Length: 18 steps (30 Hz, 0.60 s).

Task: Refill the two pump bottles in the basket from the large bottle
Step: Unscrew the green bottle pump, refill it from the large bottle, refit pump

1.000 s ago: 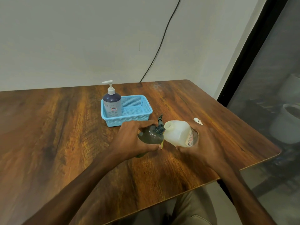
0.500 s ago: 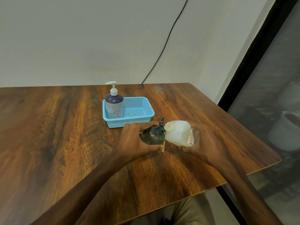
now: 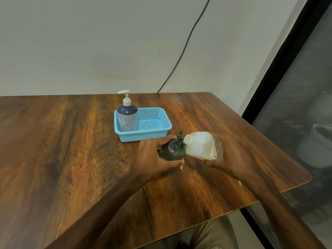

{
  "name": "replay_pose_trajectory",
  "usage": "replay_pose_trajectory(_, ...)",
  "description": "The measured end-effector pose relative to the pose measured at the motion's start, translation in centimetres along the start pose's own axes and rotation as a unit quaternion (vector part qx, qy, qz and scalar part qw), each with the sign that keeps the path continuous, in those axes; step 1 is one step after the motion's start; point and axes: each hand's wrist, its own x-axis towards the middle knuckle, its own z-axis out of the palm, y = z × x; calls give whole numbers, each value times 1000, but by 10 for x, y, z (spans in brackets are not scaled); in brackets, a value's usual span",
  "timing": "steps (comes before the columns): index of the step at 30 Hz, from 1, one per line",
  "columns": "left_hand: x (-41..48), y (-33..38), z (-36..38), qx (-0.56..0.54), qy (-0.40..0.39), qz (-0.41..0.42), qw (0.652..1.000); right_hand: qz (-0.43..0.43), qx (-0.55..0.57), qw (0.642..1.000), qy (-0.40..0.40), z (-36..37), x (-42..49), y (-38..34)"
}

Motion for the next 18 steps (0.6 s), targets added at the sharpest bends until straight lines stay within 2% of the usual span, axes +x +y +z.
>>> replay_pose_trajectory(18, -3, -3, 9, -22, 25, 13, 999, -19, -34, 999, -2, 0, 6, 5)
